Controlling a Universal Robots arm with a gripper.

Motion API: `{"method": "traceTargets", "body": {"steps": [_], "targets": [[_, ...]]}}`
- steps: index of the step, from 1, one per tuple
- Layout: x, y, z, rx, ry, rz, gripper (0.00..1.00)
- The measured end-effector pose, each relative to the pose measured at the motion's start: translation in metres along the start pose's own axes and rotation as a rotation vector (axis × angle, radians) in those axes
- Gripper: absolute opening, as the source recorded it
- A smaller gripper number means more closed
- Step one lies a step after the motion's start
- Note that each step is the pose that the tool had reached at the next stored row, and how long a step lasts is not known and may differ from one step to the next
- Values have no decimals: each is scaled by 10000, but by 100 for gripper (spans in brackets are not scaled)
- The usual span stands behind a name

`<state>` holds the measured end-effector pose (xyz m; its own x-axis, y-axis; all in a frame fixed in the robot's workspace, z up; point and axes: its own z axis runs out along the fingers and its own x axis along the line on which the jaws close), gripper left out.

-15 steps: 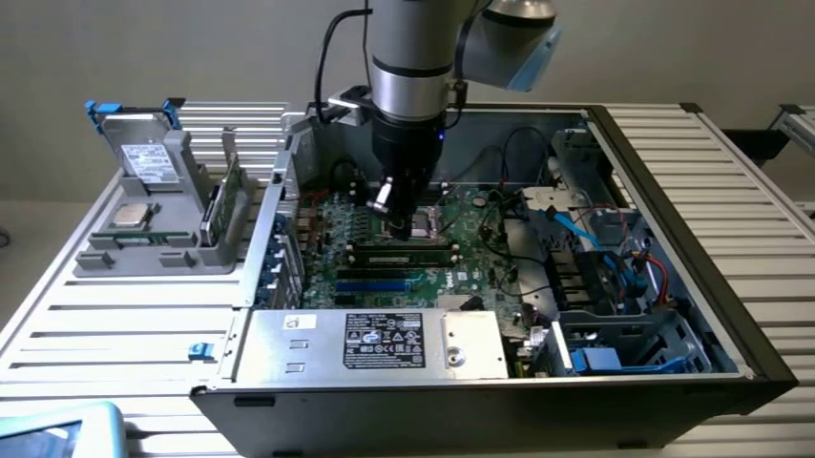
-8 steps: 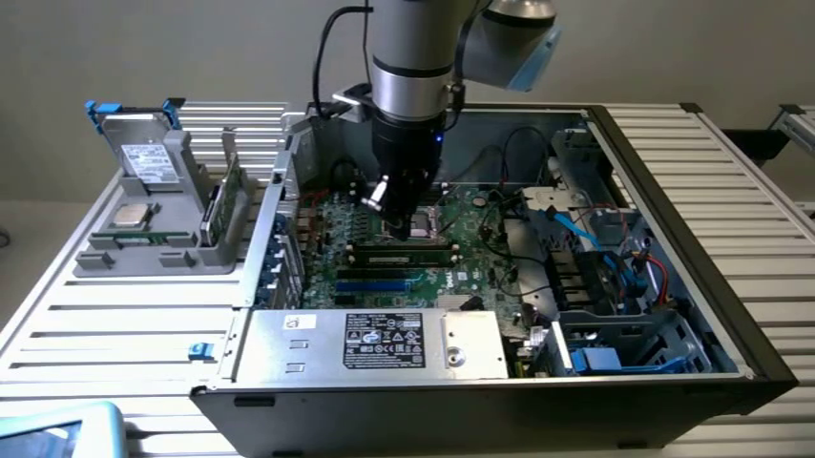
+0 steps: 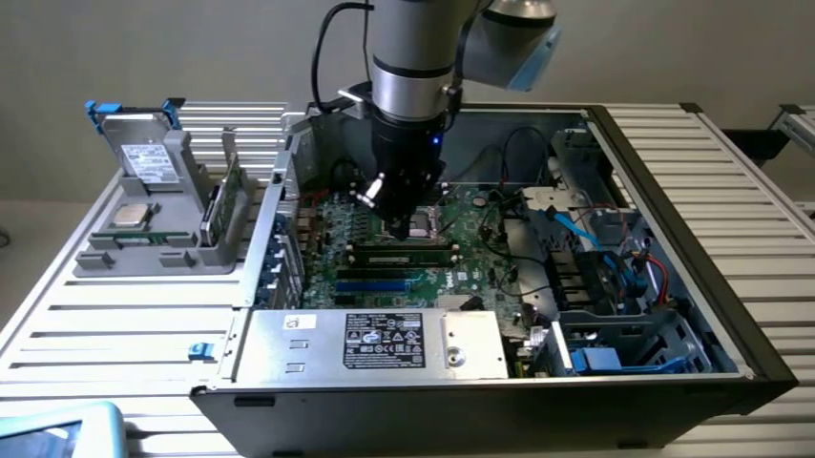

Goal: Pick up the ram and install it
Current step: 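Press down the ram until it locks into place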

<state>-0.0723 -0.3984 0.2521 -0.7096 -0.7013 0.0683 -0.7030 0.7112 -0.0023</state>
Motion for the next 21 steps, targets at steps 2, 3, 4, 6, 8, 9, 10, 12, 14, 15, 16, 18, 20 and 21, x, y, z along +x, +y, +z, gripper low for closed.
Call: {"method": "traceTargets", "body": {"steps": [2,3,4,6,8,9,10,12,14,15,16,18,20,21], "targets": [[0,0,0,-22,0,318,11],[0,0,0,-33,1,482,11],[0,0,0,-43,1,632,11],[0,0,0,-64,2,933,11],[0,0,0,-84,2,1233,11],[0,0,0,-96,2,1393,11],[0,0,0,-106,3,1541,11],[0,0,0,-126,3,1841,11],[0,0,0,-147,4,2139,11],[0,0,0,-156,4,2287,11],[0,0,0,-167,5,2440,11],[0,0,0,-187,5,2734,11],[0,0,0,-208,6,3031,11],[0,0,0,-218,6,3179,11]]}}
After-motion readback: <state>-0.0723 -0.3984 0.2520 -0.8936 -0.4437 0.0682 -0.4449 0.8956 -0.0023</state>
